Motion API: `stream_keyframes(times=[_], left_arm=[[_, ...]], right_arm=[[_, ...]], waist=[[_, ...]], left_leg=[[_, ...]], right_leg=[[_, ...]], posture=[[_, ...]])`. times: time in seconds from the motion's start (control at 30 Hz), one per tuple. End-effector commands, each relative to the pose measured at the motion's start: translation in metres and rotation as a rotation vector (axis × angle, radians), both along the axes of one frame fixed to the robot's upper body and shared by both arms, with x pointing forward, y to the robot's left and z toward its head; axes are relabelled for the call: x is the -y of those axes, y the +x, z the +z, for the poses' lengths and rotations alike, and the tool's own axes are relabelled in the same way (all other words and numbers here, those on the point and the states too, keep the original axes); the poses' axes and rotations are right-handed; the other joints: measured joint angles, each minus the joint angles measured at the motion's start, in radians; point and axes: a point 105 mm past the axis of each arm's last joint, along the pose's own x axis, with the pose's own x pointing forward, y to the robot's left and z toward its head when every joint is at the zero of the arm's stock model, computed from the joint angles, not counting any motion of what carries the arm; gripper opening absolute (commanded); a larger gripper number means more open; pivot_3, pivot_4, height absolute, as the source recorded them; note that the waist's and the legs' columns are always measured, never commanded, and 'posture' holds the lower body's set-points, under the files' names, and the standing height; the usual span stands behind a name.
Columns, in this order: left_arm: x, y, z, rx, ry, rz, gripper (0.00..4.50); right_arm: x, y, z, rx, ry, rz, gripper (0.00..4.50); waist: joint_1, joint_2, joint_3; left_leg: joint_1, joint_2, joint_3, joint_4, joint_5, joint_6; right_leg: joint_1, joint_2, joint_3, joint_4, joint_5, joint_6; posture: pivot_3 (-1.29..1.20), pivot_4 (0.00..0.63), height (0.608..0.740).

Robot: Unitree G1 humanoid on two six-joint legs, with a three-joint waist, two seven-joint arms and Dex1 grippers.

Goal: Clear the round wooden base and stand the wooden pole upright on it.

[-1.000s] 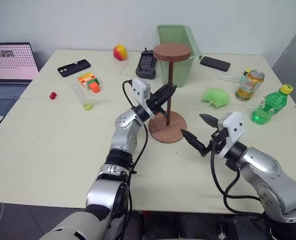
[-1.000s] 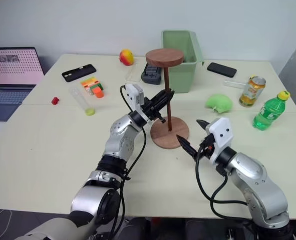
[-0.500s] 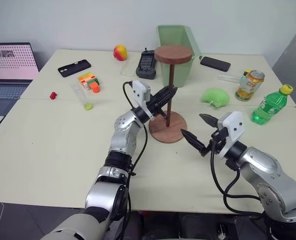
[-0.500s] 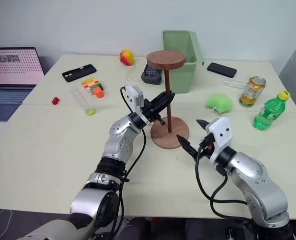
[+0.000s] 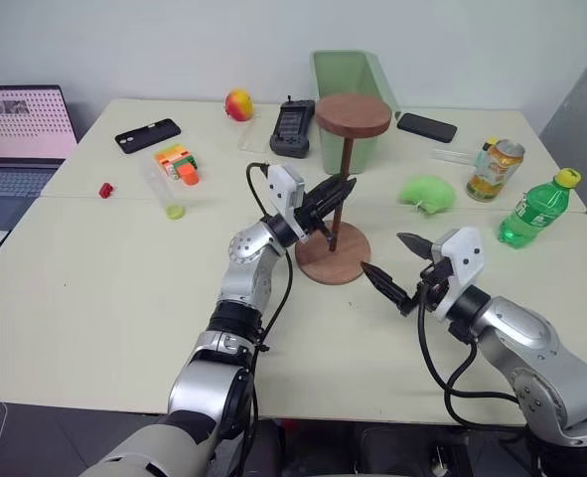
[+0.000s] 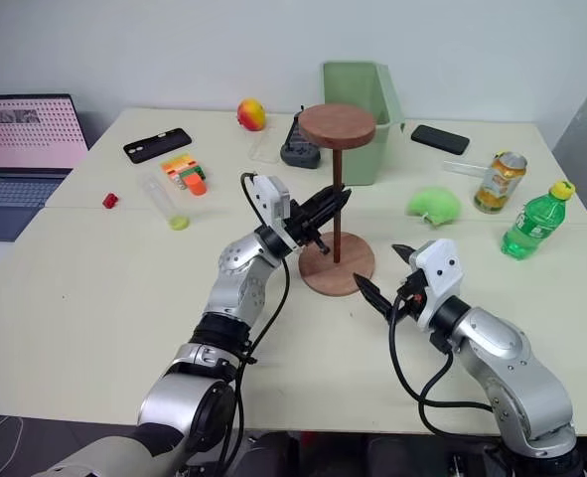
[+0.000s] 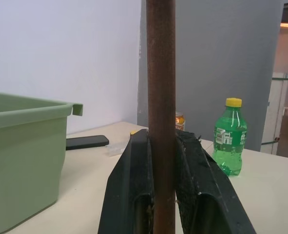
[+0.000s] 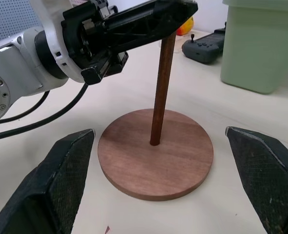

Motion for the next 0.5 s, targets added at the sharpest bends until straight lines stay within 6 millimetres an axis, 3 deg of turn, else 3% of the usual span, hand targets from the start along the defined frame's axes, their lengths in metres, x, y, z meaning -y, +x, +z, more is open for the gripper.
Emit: stream_keyframes(times=[0.03,0.23,0.5], left_arm=[[0.0,0.001,-0.023,-0.038,0.093,-0.002,0.26],[-0.005,0.005,-0.027,-0.058,0.079,0.024,0.26],[-0.014,0.011,-0.034,-0.137,0.009,0.068,0.26]], right_arm=[[0.0,-0.004,0.013,0.054,0.005,0.008,4.5],[-0.001,-0.004,0.013,0.053,0.008,0.006,4.5],[-0.001,-0.005,0.014,0.056,0.011,0.002,4.5]], waist=[[0.0,0.0,0.0],[0.0,0.0,0.0],[0.0,0.0,0.0]], left_leg=[[0.001,0.0,0.0,0.0,0.0,0.0],[0.013,-0.001,-0.002,-0.002,-0.001,0.001],[0.015,-0.001,-0.002,-0.002,-0.001,0.001]], right_leg=[[0.001,0.0,0.0,0.0,0.0,0.0],[0.014,0.0,-0.001,-0.003,0.0,0.0],[0.015,0.0,-0.001,-0.003,0.0,0.001]], posture=[[0.0,0.15,0.74],[0.0,0.15,0.74],[0.0,0.15,0.74]])
